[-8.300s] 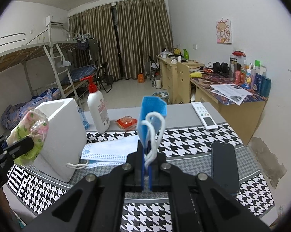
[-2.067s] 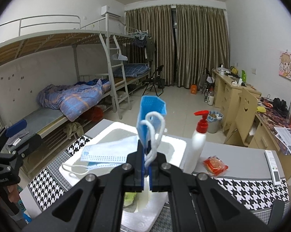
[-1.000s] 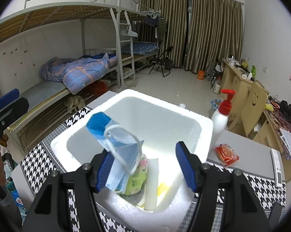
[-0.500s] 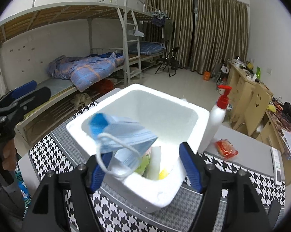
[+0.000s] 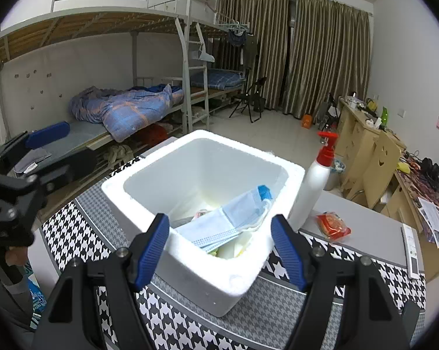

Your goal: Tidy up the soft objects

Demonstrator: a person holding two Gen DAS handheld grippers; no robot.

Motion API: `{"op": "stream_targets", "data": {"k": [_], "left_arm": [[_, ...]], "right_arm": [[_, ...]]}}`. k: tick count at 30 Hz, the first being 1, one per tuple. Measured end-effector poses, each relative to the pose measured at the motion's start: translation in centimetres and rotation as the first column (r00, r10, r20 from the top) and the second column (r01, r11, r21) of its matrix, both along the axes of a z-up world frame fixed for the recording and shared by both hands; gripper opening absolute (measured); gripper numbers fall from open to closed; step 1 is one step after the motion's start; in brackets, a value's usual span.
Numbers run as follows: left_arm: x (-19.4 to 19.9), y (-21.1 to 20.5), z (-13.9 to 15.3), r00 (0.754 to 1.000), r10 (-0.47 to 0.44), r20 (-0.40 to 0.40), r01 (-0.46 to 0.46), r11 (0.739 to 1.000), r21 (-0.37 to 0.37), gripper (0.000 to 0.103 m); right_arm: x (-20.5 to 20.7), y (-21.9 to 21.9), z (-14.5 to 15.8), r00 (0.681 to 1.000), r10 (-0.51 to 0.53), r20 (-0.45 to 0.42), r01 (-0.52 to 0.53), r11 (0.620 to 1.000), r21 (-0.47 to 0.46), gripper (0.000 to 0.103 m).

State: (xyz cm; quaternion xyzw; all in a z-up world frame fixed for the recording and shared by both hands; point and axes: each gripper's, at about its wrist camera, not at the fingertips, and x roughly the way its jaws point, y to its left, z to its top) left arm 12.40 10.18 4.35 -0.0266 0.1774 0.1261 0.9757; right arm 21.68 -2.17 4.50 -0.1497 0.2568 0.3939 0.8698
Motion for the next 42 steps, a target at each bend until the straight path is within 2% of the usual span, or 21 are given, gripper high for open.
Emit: {"op": "stream_targets", "data": {"k": [4, 8, 10, 15, 24, 42], "left_arm": [[0.2, 0.2, 0.1, 1.0, 0.009, -0.004, -0.009, 1.0, -0.009, 0.102], [-0.1, 0.2, 0.2, 1.0, 0.019, 0.004, -0.018, 1.0, -0.019, 0.102], [-0.2, 0.1, 0.3, 1.0, 0.023, 0.007, -0.023, 1.0, -0.021, 0.102], [-0.5, 0.0, 0.6, 1.0, 0.03, 0.011, -0.029, 0.999, -0.024, 0.102], [-1.6, -0.5, 1.0, 0.999, 0.035, 0.027, -0.035, 0.999, -0.018, 0.102], [-4.9, -2.7, 1.9, 0.997, 0.002, 0.073, -0.002, 1.0, -0.007, 0.102]], "right_arm": [[-0.2, -0.7, 0.0, 1.0, -0.012, -0.002, 0.012, 1.0, 0.023, 0.078], [-0.6, -1.5, 0.2, 1.0, -0.022, -0.002, 0.022, 0.997, 0.071, 0.094], [-0.8, -1.9, 0.4, 0.999, -0.037, -0.004, 0.037, 0.995, 0.092, 0.098], [-1.0, -2.6, 0.7, 0.998, -0.069, -0.005, 0.069, 0.989, 0.127, 0.1], [-2.7, -3.6, 1.3, 0.996, -0.072, 0.045, 0.064, 0.987, 0.15, 0.102], [-5.6, -6.4, 1.9, 0.987, -0.131, 0.088, 0.112, 0.974, 0.197, 0.102]]}}
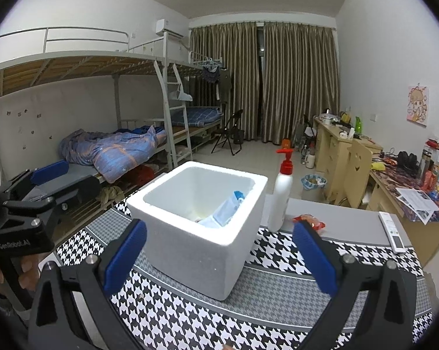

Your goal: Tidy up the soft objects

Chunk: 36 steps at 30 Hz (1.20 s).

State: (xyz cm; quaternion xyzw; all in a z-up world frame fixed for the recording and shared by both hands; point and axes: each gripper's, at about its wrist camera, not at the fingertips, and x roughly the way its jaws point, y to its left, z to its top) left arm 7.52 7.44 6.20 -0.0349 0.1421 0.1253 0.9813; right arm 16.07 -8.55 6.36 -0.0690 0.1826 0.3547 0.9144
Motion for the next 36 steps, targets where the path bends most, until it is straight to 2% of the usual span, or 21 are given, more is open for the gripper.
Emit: {"op": "stream_targets", "data": {"k": [22, 26, 36], "left_arm": [[-2.8, -3.9, 0.7, 0.998, -0.03, 0.062, 0.028, 0.999, 0.044, 0.102], [-3.3, -4.2, 0.4, 0.997, -0.026, 0.077, 0.023, 0.999, 0.04, 0.102], [-4.0, -4.8, -0.1, 0.995, -0.03, 0.094, 0.027, 0.999, 0.04, 0.102]], "right_arm": [[-3.5, -4.1, 0.7, 0.995, -0.061, 0.075, 0.055, 0.995, 0.077, 0.102], [-3.6, -5.1, 0.4, 0.994, -0.091, 0.064, 0.083, 0.99, 0.118, 0.102], [-4.5, -6.1, -0.5, 0.99, -0.114, 0.079, 0.103, 0.986, 0.127, 0.102]]}}
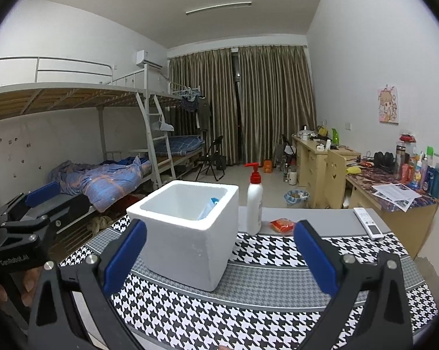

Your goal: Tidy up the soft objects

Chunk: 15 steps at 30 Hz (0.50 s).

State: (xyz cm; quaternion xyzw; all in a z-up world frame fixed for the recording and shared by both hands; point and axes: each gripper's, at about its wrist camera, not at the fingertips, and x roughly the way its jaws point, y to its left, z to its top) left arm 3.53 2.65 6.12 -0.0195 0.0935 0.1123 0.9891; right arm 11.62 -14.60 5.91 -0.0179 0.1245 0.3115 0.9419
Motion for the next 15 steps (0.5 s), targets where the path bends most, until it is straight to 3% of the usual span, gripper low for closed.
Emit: {"op": "stream_targets", "data": {"k": [15], "left_arm": [[-0.8, -1.3, -0.7, 1.0, 0.02, 0.018, -0.02, 1.0, 0.01, 0.102]], "right_arm": [[-1.0, -1.4, -0.9, 1.0, -0.023, 0.016, 0.023, 1.0, 0.011, 0.102]]}}
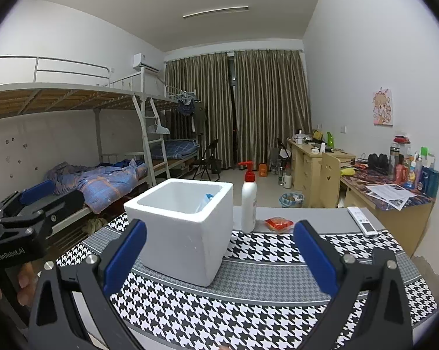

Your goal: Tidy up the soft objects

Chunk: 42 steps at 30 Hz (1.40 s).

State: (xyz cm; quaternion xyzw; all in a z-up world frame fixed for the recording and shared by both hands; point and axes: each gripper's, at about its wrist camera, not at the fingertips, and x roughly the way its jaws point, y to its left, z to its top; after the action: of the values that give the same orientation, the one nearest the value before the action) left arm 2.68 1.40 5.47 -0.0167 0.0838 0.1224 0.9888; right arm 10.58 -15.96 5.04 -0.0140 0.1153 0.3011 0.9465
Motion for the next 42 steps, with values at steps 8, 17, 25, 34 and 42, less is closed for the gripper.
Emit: {"op": "stream_targets", "data": {"k": [8, 17, 25, 34, 42], "left_arm": [[-0.4, -0.4, -0.5, 1.0, 0.013, 0.007, -0.013, 1.0, 0.0, 0.102], [-1.5, -0.4, -1.6, 0.999, 0.05, 0.012, -0.05, 0.999, -0.005, 0.102], [-2.7, -1.1, -2.2, 0.999, 0.046, 0.014, -0.046, 0.999, 0.003, 0.102], [-3.5, -1.6, -3.2, 0.999, 0.048, 0.007, -0.048, 0.999, 0.009, 0.102], [-4.0, -1.9, -3.9, 0.999, 0.044, -0.002, -0.044, 0.999, 0.013, 0.102]], "right_arm": [[-1.2, -0.4, -0.3, 1.0, -0.002, 0.012, 0.002, 1.0, 0.001, 0.102], [-2.0, -0.6, -1.2, 1.0, -0.015, 0.006, 0.015, 1.0, -0.007, 0.102], [-2.9, -0.7, -2.2, 1.0, -0.007, -0.004, 0.007, 1.0, -0.006, 0.102], [-3.8, -1.2, -3.0, 1.0, -0.022, -0.016, 0.022, 1.0, 0.004, 0.102], [-4.2, -1.5, -3.3, 0.999, -0.03, -0.018, 0.03, 1.0, 0.004, 0.102]]}}
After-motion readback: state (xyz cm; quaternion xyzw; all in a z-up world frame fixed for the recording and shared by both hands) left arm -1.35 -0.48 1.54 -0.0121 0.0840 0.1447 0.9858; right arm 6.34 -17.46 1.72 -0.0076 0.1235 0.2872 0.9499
